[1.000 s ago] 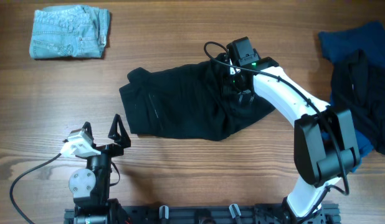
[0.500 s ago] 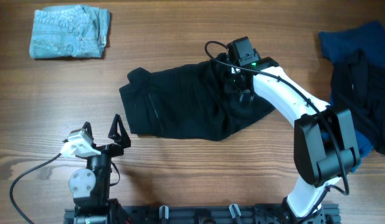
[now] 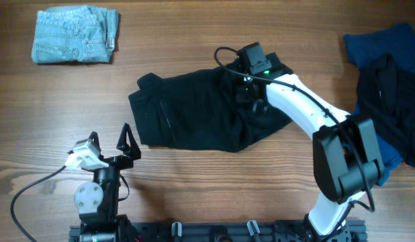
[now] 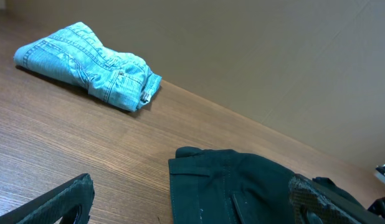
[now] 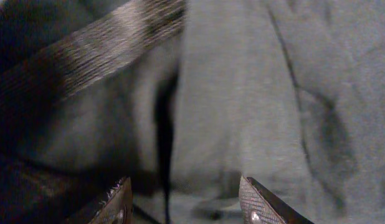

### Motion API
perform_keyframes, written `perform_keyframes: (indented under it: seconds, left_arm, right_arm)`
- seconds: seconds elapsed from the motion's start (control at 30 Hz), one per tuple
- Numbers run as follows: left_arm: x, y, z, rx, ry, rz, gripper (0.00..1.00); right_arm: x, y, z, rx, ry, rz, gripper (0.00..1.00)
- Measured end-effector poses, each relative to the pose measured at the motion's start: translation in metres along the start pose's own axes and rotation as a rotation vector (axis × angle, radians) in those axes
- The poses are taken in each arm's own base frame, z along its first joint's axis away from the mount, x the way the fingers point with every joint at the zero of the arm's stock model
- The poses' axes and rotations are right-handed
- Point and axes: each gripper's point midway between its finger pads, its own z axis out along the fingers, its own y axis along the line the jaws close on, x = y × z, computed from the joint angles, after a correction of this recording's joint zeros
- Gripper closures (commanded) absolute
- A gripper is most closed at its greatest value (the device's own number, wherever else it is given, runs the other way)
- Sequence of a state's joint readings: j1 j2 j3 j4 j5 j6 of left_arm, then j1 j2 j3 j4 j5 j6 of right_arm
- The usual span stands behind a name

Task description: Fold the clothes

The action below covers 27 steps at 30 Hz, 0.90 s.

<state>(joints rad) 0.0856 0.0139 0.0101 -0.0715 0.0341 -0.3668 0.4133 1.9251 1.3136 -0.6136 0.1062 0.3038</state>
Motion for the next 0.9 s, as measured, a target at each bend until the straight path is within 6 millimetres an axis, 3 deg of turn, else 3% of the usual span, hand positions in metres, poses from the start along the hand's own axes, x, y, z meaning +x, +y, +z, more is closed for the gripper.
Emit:
perform_keyframes:
  seconds: [0.3, 0.4, 0.57, 0.67, 0.77, 0.9]
  left_arm:
    - [0.000, 0.000, 0.000, 0.000, 0.000, 0.000, 0.00]
    - [0.000, 0.000, 0.000, 0.000, 0.000, 0.000, 0.00]
    - [0.000, 0.000, 0.000, 0.000, 0.000, 0.000, 0.00]
    - [0.000, 0.000, 0.000, 0.000, 0.000, 0.000, 0.00]
    - [0.000, 0.000, 0.000, 0.000, 0.000, 0.000, 0.00]
    - [0.000, 0.000, 0.000, 0.000, 0.000, 0.000, 0.00]
  right_arm:
    - [0.016, -0.003, 0.026, 0.055, 0.057, 0.026, 0.61]
    - [0.016, -0.006, 0.027, 0.073, 0.054, 0.034, 0.76]
    - [0.017, -0.011, 0.026, 0.092, 0.058, 0.038, 0.82]
    - [0.019, -0.016, 0.026, 0.101, 0.073, 0.045, 0.95]
    - [0.019, -0.026, 0.021, 0.110, 0.079, 0.066, 0.96]
    - [0.003, -0.039, -0.003, 0.107, 0.023, 0.098, 0.96]
